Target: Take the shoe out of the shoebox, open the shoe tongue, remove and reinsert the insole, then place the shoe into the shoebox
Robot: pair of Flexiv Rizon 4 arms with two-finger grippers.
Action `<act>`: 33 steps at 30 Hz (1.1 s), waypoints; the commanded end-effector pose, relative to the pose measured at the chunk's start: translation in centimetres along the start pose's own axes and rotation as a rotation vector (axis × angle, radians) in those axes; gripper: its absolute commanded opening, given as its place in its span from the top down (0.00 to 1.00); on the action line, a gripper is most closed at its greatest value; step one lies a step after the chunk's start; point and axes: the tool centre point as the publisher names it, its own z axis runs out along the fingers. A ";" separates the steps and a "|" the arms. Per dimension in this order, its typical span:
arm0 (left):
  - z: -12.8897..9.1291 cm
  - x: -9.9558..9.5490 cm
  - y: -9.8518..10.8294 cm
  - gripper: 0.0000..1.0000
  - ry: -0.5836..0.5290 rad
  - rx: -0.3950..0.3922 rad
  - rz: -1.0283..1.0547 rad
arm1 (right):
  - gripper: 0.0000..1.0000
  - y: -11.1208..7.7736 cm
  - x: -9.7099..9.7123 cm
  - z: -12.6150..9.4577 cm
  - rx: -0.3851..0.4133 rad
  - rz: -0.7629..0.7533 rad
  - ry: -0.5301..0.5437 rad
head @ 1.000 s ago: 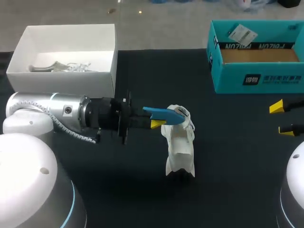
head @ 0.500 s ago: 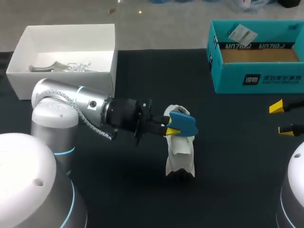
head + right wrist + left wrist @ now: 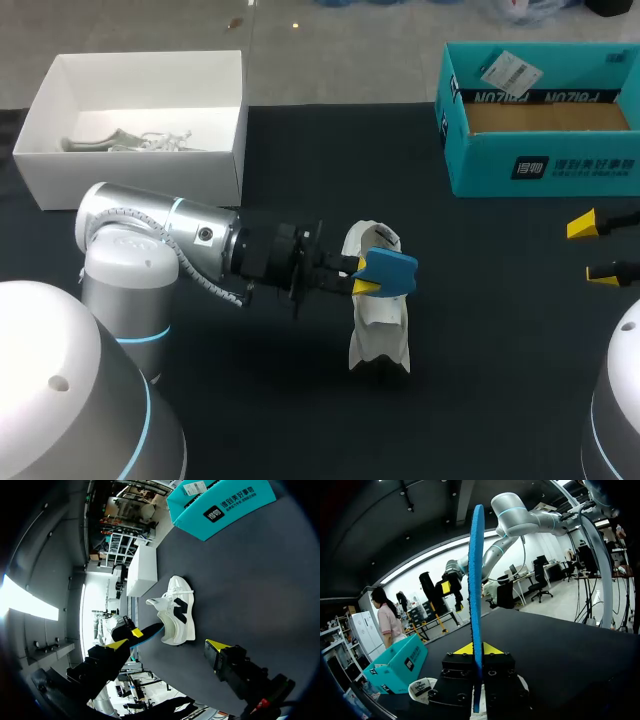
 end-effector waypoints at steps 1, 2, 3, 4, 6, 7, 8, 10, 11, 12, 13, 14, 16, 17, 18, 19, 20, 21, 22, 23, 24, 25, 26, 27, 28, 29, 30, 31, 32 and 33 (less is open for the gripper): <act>0.0 0.3 1.2 1.00 0.001 -0.002 -0.017 | 0.00 -0.2 0.0 0.0 -0.002 0.001 -0.002; 0.0 0.3 1.4 1.00 0.002 -0.010 -0.021 | 0.00 -0.2 0.0 0.0 -0.002 0.001 -0.002; -0.1 0.3 1.6 1.00 0.003 -0.013 -0.022 | 0.00 -0.2 0.0 0.0 -0.002 0.001 -0.002; -0.1 0.3 1.7 1.00 0.003 -0.014 -0.026 | 0.00 -0.2 0.0 0.0 -0.002 0.001 -0.002; -0.2 0.4 1.7 1.00 0.002 -0.018 -0.028 | 0.00 -0.2 0.0 0.0 -0.002 0.001 -0.002; -0.3 0.3 1.6 1.00 0.000 -0.023 -0.028 | 0.00 -0.2 0.0 0.0 -0.002 0.001 -0.002; -0.5 0.3 1.5 1.00 -0.003 -0.025 -0.028 | 0.00 -0.2 0.0 0.0 -0.002 0.001 -0.002; -1.0 0.1 0.9 1.00 -0.013 -0.027 -0.030 | 0.00 -0.2 0.0 0.0 -0.002 0.001 -0.002; -1.2 0.0 0.1 1.00 -0.024 -0.014 -0.015 | 0.00 -0.2 0.0 0.0 -0.002 0.001 -0.002; -1.4 -0.1 -0.7 1.00 -0.030 -0.014 -0.005 | 0.00 -0.2 0.0 0.0 -0.002 0.001 -0.002; -1.6 -0.2 -1.4 1.00 -0.037 -0.008 0.004 | 0.00 -0.2 0.0 0.0 -0.002 0.001 -0.002; -1.7 -0.4 -2.1 1.00 -0.041 -0.002 0.012 | 0.00 -0.2 0.0 0.0 -0.002 0.001 -0.002; -1.8 -0.6 -2.8 1.00 -0.041 -0.003 0.029 | 0.00 -0.2 0.0 0.0 -0.002 0.001 -0.002; -1.8 -0.7 -3.1 1.00 -0.041 0.002 0.031 | 0.00 -0.2 0.0 0.0 -0.002 0.001 -0.002; -1.7 -0.8 -3.2 1.00 -0.040 0.001 0.036 | 0.00 -0.2 0.0 0.0 -0.002 0.001 -0.002; -1.6 -0.8 -3.3 1.00 -0.039 -0.001 0.039 | 0.00 -0.2 0.0 0.0 -0.002 0.001 -0.002; -1.5 -0.8 -3.5 1.00 -0.036 -0.002 0.041 | 0.00 -0.2 0.0 0.0 -0.002 0.001 -0.002; -1.4 -0.7 -3.8 1.00 -0.032 -0.002 0.048 | 0.00 -0.2 0.0 0.0 -0.002 0.001 -0.002; -1.3 -0.7 -4.0 1.00 -0.026 0.000 0.055 | 0.00 -0.2 0.0 0.0 -0.002 0.001 -0.002; -1.1 -0.6 -4.2 1.00 -0.021 0.000 0.060 | 0.00 -0.2 0.0 0.0 -0.002 0.001 -0.002; -1.1 -0.6 -4.2 1.00 -0.019 0.001 0.063 | 0.00 -0.2 0.0 0.0 -0.002 0.001 -0.002; -1.1 -0.6 -4.2 1.00 -0.014 0.001 0.067 | 0.00 -0.2 0.0 0.0 -0.002 0.001 -0.002; -1.2 -0.7 -3.9 1.00 -0.013 0.001 0.068 | 0.00 -0.2 0.0 0.0 -0.002 0.001 -0.002; -1.3 -0.8 -3.5 1.00 -0.012 -0.006 0.061 | 0.00 -0.2 0.0 0.0 -0.002 0.001 -0.002; -1.4 -0.9 -3.1 1.00 -0.012 -0.011 0.060 | 0.00 -0.2 0.0 0.0 -0.002 0.001 -0.002; -1.5 -1.0 -2.7 1.00 -0.014 -0.012 0.055 | 0.00 -0.2 0.0 0.0 -0.002 0.001 -0.002; -1.6 -1.0 -2.3 1.00 -0.016 -0.016 0.050 | 0.00 -0.2 0.0 0.0 -0.002 0.001 -0.002; -1.6 -1.0 -2.0 1.00 -0.016 -0.016 0.050 | 0.00 -0.2 0.0 0.0 -0.002 0.001 -0.002; -1.7 -1.1 -1.6 1.00 -0.018 -0.018 0.044 | 0.00 -0.2 0.0 0.0 -0.002 0.001 -0.002; -1.8 -1.2 -1.2 1.00 -0.018 -0.019 0.042 | 0.00 -0.2 0.0 0.0 -0.002 0.001 -0.002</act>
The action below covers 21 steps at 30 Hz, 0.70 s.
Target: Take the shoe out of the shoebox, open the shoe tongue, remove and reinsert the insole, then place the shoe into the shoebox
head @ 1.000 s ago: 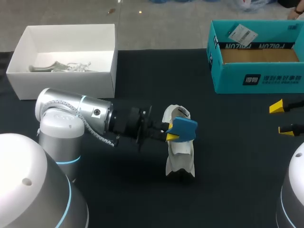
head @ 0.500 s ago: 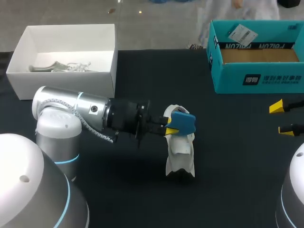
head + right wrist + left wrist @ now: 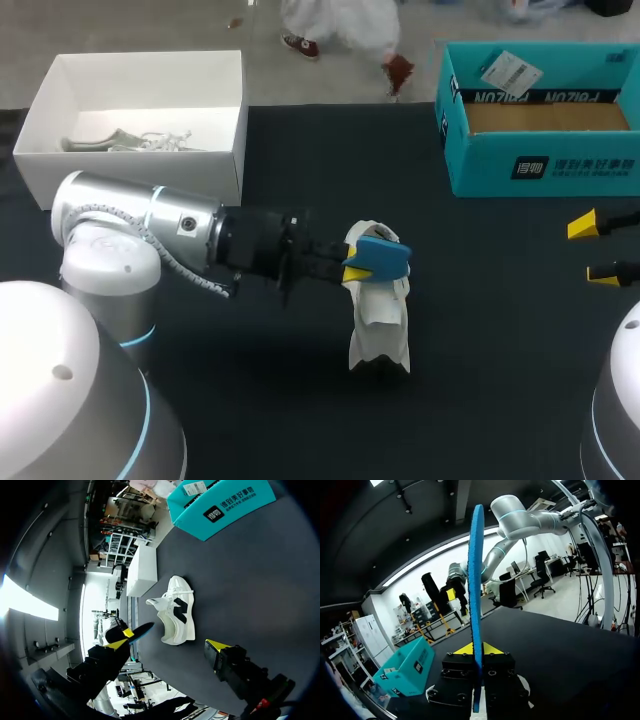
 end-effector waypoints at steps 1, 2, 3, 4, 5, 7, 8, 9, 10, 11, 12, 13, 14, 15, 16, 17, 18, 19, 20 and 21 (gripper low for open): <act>0.0 -0.3 1.7 1.00 0.006 0.007 -0.008 | 0.00 -0.1 0.0 0.0 -0.001 0.000 -0.003; -0.1 -0.3 2.1 1.00 0.005 -0.005 -0.018 | 0.00 -0.1 0.0 0.0 -0.001 0.000 -0.003; -0.2 -0.3 2.4 1.00 0.005 -0.002 -0.017 | 0.00 -0.1 0.0 0.0 -0.001 0.000 -0.003; -0.3 -0.3 2.8 1.00 0.004 -0.004 -0.019 | 0.00 -0.1 0.0 0.0 -0.001 0.000 -0.003; -0.4 -0.4 3.3 1.00 0.003 -0.010 -0.021 | 0.00 -0.1 0.0 0.0 -0.001 0.000 -0.003; -0.5 -0.3 3.9 1.00 -0.001 -0.010 -0.031 | 0.00 -0.1 0.0 0.0 -0.001 0.000 -0.003; -0.6 -0.2 4.2 1.00 -0.002 -0.012 -0.043 | 0.00 -0.1 0.0 0.0 -0.001 0.000 -0.003; -0.6 -0.1 4.4 1.00 -0.001 -0.014 -0.044 | 0.00 -0.1 0.0 0.0 -0.001 0.000 -0.003; -0.5 0.0 4.5 1.00 0.001 -0.015 -0.050 | 0.00 -0.1 0.0 0.0 -0.001 0.000 -0.003; -0.5 0.0 4.5 1.00 0.001 -0.016 -0.053 | 0.00 -0.1 0.0 0.0 -0.001 0.000 -0.003; -0.5 0.0 4.5 1.00 0.001 -0.017 -0.055 | 0.00 -0.1 0.0 0.0 -0.001 0.000 -0.003; -0.5 0.0 4.5 1.00 0.000 -0.019 -0.058 | 0.00 -0.1 0.0 0.0 -0.001 0.000 -0.003; -0.6 0.1 4.4 1.00 0.000 -0.025 -0.062 | 0.00 -0.1 0.0 0.0 -0.001 0.000 -0.003; -0.6 0.0 3.9 1.00 -0.003 -0.022 -0.063 | 0.00 -0.1 0.0 0.0 -0.001 0.000 -0.003; -0.6 0.0 3.3 1.00 -0.010 -0.009 -0.061 | 0.00 -0.1 0.0 0.0 -0.001 0.000 -0.003; -0.5 0.0 2.6 1.00 -0.010 -0.008 -0.060 | 0.00 -0.1 0.0 0.0 -0.001 0.000 -0.003; -0.4 -0.1 1.8 1.00 -0.011 -0.004 -0.053 | 0.00 -0.1 0.0 0.0 -0.001 0.000 -0.003; -0.2 -0.2 0.8 1.00 -0.009 0.012 -0.039 | 0.00 -0.1 0.0 0.0 -0.001 0.000 -0.003; 0.0 -0.3 0.0 1.00 -0.008 0.013 -0.030 | 0.00 -0.1 0.0 0.0 -0.001 0.000 -0.003; 0.3 -0.4 -0.8 1.00 -0.002 0.009 -0.020 | 0.00 -0.1 0.0 0.0 -0.001 0.000 -0.003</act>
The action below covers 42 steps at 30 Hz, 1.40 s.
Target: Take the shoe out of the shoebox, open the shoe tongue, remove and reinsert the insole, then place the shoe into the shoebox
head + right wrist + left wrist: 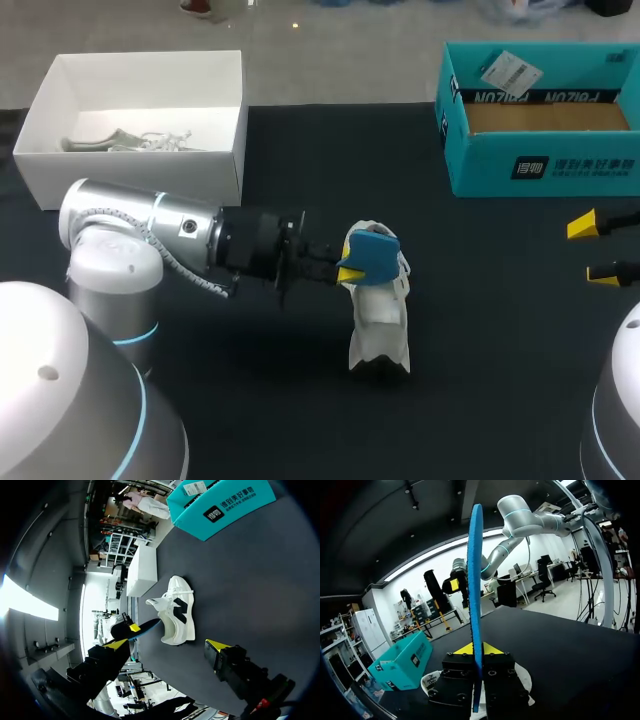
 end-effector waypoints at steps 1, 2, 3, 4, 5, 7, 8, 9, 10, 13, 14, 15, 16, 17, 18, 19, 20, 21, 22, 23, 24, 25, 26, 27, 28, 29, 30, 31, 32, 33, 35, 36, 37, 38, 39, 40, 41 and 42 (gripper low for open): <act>0.7 -0.1 -3.3 1.00 0.004 -0.013 0.029 | 0.00 -0.1 0.0 0.0 -0.001 0.001 -0.003; 1.2 -0.3 -3.8 1.00 0.010 -0.006 0.038 | 0.00 -0.1 0.0 0.0 -0.001 0.001 -0.003; 1.6 -0.5 -4.3 1.00 0.018 -0.003 0.052 | 0.00 -0.1 0.0 0.0 -0.001 0.001 -0.003; 1.9 -0.6 -4.6 1.00 0.025 0.010 0.065 | 0.00 -0.1 0.0 0.0 -0.001 0.001 -0.003; 2.2 -0.6 -4.8 1.00 0.027 0.011 0.068 | 0.00 -0.1 0.0 0.0 -0.001 0.001 -0.003; 2.9 -0.7 -5.3 1.00 0.042 0.029 0.081 | 0.00 -0.1 0.0 0.0 -0.001 0.001 -0.003; 3.2 -0.8 -5.3 1.00 0.045 0.029 0.081 | 0.00 -0.1 0.0 0.0 -0.001 0.001 -0.003; 3.4 -0.9 -5.2 1.00 0.052 0.035 0.083 | 0.00 -0.1 0.0 0.0 -0.001 0.001 -0.003; 3.6 -1.1 -5.1 1.00 0.054 0.039 0.084 | 0.00 -0.1 0.0 0.0 -0.001 0.001 -0.003; 4.3 -1.5 -4.5 1.00 0.060 0.043 0.081 | 0.00 -0.1 0.0 0.0 -0.001 0.001 -0.003; 4.6 -1.6 -4.3 1.00 0.060 0.044 0.080 | 0.00 -0.1 0.0 0.0 -0.001 0.001 -0.003; 4.9 -1.6 -4.0 1.00 0.061 0.044 0.080 | 0.00 -0.1 0.0 0.0 -0.001 0.001 -0.003; 5.2 -1.7 -3.7 1.00 0.066 0.053 0.080 | 0.00 -0.1 0.0 0.0 -0.001 0.001 -0.003; 5.5 -1.6 -3.3 1.00 0.071 0.058 0.075 | 0.00 -0.1 0.0 0.0 -0.001 0.001 -0.003; 6.0 -1.4 -2.6 1.00 0.084 0.060 0.066 | 0.00 -0.1 0.0 0.0 -0.001 0.001 -0.003; 6.4 -1.2 -2.1 1.00 0.089 0.061 0.063 | 0.00 -0.1 0.0 0.0 -0.001 0.001 -0.003; 6.6 -1.0 -1.5 1.00 0.093 0.058 0.053 | 0.00 -0.1 0.0 0.0 -0.001 0.001 -0.003; 6.8 -0.9 -0.9 1.00 0.094 0.059 0.045 | 0.00 -0.1 0.0 0.0 -0.001 0.001 -0.003; 7.0 -0.8 -0.3 1.00 0.095 0.062 0.042 | 0.00 -0.1 0.0 0.0 -0.001 0.001 -0.003; 7.1 -0.7 0.2 1.00 0.095 0.062 0.032 | 0.00 -0.1 0.0 0.0 -0.001 0.001 -0.003; 7.2 -0.6 0.6 1.00 0.095 0.062 0.029 | 0.00 -0.1 0.0 0.0 -0.001 0.001 -0.003; 7.3 -0.6 1.0 1.00 0.092 0.067 0.033 | 0.00 -0.1 0.0 0.0 -0.001 0.001 -0.003; 7.4 -0.6 1.4 1.00 0.091 0.067 0.033 | 0.00 -0.1 0.0 0.0 -0.001 0.001 -0.003; 7.4 -0.6 1.8 1.00 0.087 0.067 0.042 | 0.00 -0.1 0.0 0.0 -0.001 0.001 -0.003; 7.4 -0.6 2.0 1.00 0.083 0.067 0.052 | 0.00 -0.1 0.0 0.0 -0.001 0.001 -0.003; 7.3 -0.6 2.5 1.00 0.083 0.060 0.048 | 0.00 -0.1 0.0 0.0 -0.001 0.001 -0.003; 7.3 -0.5 2.6 1.00 0.082 0.062 0.046 | 0.00 -0.1 0.0 0.0 -0.001 0.001 -0.003; 7.2 -0.4 2.9 1.00 0.083 0.058 0.046 | 0.00 -0.1 0.0 0.0 -0.001 0.001 -0.003; 7.2 -0.2 3.2 1.00 0.086 0.053 0.040 | 0.00 -0.1 0.0 0.0 -0.001 0.001 -0.003; 7.1 -0.1 3.3 1.00 0.085 0.050 0.033 | 0.00 -0.1 0.0 0.0 -0.001 0.001 -0.003; 6.9 0.3 3.1 1.00 0.087 0.044 0.022 | 0.00 -0.1 0.0 0.0 -0.001 0.001 -0.003; 6.8 0.4 2.7 1.00 0.086 0.048 0.023 | 0.00 -0.1 0.0 0.0 -0.001 0.001 -0.003; 6.7 0.5 2.3 1.00 0.086 0.047 0.022 | 0.00 -0.1 0.0 0.0 -0.001 0.001 -0.003; 6.5 0.6 1.7 1.00 0.081 0.052 0.020 | 0.00 -0.1 0.0 0.0 -0.001 0.001 -0.003; 6.3 0.6 1.1 1.00 0.080 0.052 0.020 | 0.00 -0.1 0.0 0.0 -0.001 0.001 -0.003; 6.1 0.7 0.5 1.00 0.078 0.046 0.023 | 0.00 -0.1 0.0 0.0 -0.001 0.001 -0.003; 5.8 0.8 -0.1 1.00 0.075 0.045 0.028 | 0.00 -0.1 0.0 0.0 -0.001 0.001 -0.003; 5.6 0.8 -0.6 1.00 0.069 0.041 0.034 | 0.00 -0.1 0.0 0.0 -0.001 0.001 -0.003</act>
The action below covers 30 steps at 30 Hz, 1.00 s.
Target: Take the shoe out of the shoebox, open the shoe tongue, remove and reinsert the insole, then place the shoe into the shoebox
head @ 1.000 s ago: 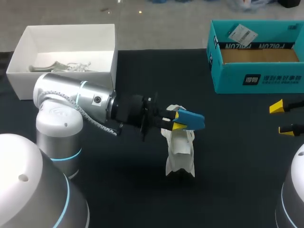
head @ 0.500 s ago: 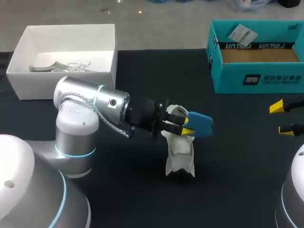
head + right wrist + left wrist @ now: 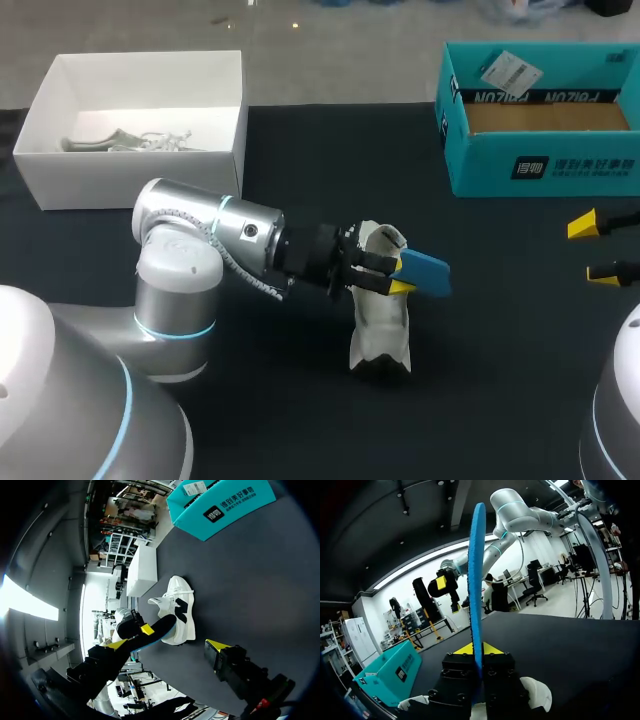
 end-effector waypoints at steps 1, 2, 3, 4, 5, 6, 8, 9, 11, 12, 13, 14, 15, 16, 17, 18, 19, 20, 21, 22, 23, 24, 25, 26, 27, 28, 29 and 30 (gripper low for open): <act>-1.5 0.7 -2.9 1.00 -0.023 -0.031 0.013 | 0.00 -0.2 0.0 0.0 -0.002 0.001 -0.003; -1.7 0.7 -3.3 1.00 -0.030 -0.032 0.019 | 0.00 -0.2 0.0 0.0 -0.002 0.001 -0.003; -1.8 0.7 -3.5 1.00 -0.034 -0.035 0.020 | 0.00 -0.2 0.0 0.0 -0.002 0.001 -0.003; -2.1 0.7 -3.9 1.00 -0.050 -0.036 0.020 | 0.00 -0.2 0.0 0.0 -0.002 0.001 -0.003; -2.2 0.7 -4.1 1.00 -0.058 -0.042 0.019 | 0.00 -0.2 0.0 0.0 -0.002 0.001 -0.003; -2.3 0.7 -4.2 1.00 -0.069 -0.044 0.016 | 0.00 -0.2 0.0 0.0 -0.002 0.001 -0.003; -2.5 0.8 -4.2 1.00 -0.073 -0.046 0.004 | 0.00 -0.2 0.0 0.0 -0.002 0.001 -0.003; -2.5 0.9 -3.9 1.00 -0.075 -0.046 -0.009 | 0.00 -0.2 0.0 0.0 -0.002 0.001 -0.003; -2.6 1.0 -3.3 1.00 -0.078 -0.052 -0.017 | 0.00 -0.2 0.0 0.0 -0.002 0.001 -0.003; -2.6 1.2 -2.9 1.00 -0.085 -0.055 -0.032 | 0.00 -0.2 0.0 0.0 -0.002 0.001 -0.003; -2.7 1.3 -2.5 1.00 -0.089 -0.057 -0.035 | 0.00 -0.2 0.0 0.0 -0.002 0.001 -0.003; -2.7 1.4 -2.2 1.00 -0.093 -0.060 -0.041 | 0.00 -0.2 0.0 0.0 -0.002 0.001 -0.003; -2.8 1.5 -2.0 1.00 -0.101 -0.059 -0.050 | 0.00 -0.2 0.0 0.0 -0.002 0.001 -0.003; -2.8 1.7 -1.8 1.00 -0.106 -0.054 -0.056 | 0.00 -0.2 0.0 0.0 -0.002 0.001 -0.003; -2.8 1.8 -1.6 1.00 -0.108 -0.054 -0.059 | 0.00 -0.2 0.0 0.0 -0.002 0.001 -0.003; -2.8 1.9 -1.2 1.00 -0.112 -0.063 -0.064 | 0.00 -0.2 0.0 0.0 -0.002 0.001 -0.003; -2.9 1.9 -0.8 1.00 -0.116 -0.059 -0.060 | 0.00 -0.2 0.0 0.0 -0.002 0.001 -0.003; -2.9 2.0 -0.4 1.00 -0.120 -0.062 -0.062 | 0.00 -0.2 0.0 0.0 -0.002 0.001 -0.003; -2.9 2.0 0.1 1.00 -0.123 -0.067 -0.058 | 0.00 -0.2 0.0 0.0 -0.002 0.001 -0.003; -2.9 2.0 0.4 1.00 -0.127 -0.063 -0.058 | 0.00 -0.2 0.0 0.0 -0.002 0.001 -0.003; -2.9 2.1 0.8 1.00 -0.131 -0.075 -0.070 | 0.00 -0.2 0.0 0.0 -0.002 0.001 -0.003; -2.9 2.2 1.0 1.00 -0.136 -0.055 -0.057 | 0.00 -0.2 0.0 0.0 -0.002 0.001 -0.003; -2.9 2.3 1.1 1.00 -0.138 -0.046 -0.050 | 0.00 -0.2 0.0 0.0 -0.002 0.001 -0.003; -2.9 2.4 1.3 1.00 -0.141 -0.035 -0.037 | 0.00 -0.2 0.0 0.0 -0.002 0.001 -0.003; -2.9 2.5 1.5 1.00 -0.141 -0.030 -0.030 | 0.00 -0.2 0.0 0.0 -0.002 0.001 -0.003; -2.9 2.6 1.6 1.00 -0.138 -0.030 -0.023 | 0.00 -0.2 0.0 0.0 -0.002 0.001 -0.003; -2.9 2.6 1.7 1.00 -0.140 -0.008 -0.007 | 0.00 -0.2 0.0 0.0 -0.002 0.001 -0.003; -2.9 2.7 1.7 1.00 -0.137 -0.015 0.001 | 0.00 -0.2 0.0 0.0 -0.002 0.001 -0.003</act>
